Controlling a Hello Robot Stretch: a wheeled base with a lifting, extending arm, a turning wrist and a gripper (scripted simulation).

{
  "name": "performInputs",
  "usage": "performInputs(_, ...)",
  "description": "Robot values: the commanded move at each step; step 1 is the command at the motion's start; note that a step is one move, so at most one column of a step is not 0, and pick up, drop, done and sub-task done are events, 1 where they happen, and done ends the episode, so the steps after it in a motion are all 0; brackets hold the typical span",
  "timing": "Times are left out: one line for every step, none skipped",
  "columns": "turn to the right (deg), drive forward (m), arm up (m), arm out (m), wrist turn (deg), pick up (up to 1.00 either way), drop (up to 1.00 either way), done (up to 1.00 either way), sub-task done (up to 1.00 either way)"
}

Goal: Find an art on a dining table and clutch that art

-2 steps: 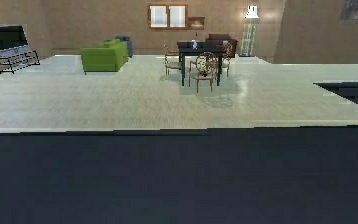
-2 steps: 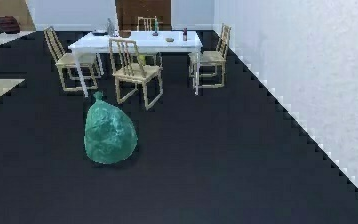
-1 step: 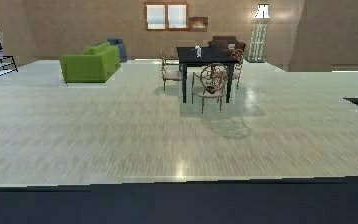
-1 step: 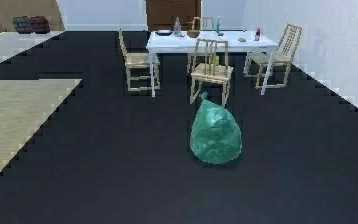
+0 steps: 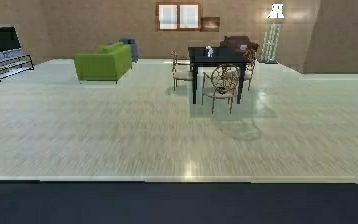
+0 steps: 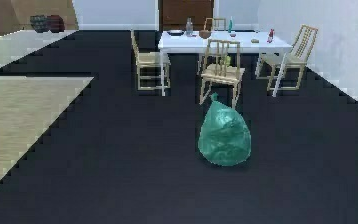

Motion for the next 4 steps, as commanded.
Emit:
performInputs(0.0, 1.00, 0.00, 0.00, 0.0, 0.00, 0.00, 0.00, 0.00)
performInputs(0.0, 1.00, 0.00, 0.00, 0.0, 0.00, 0.00, 0.00, 0.00)
performInputs(0.0, 0.55, 0.00, 0.00, 0.0, 0.00, 0.00, 0.00, 0.00)
performInputs(-39.0, 0.00, 0.00, 0.00, 0.0, 0.00, 0.00, 0.00, 0.00)
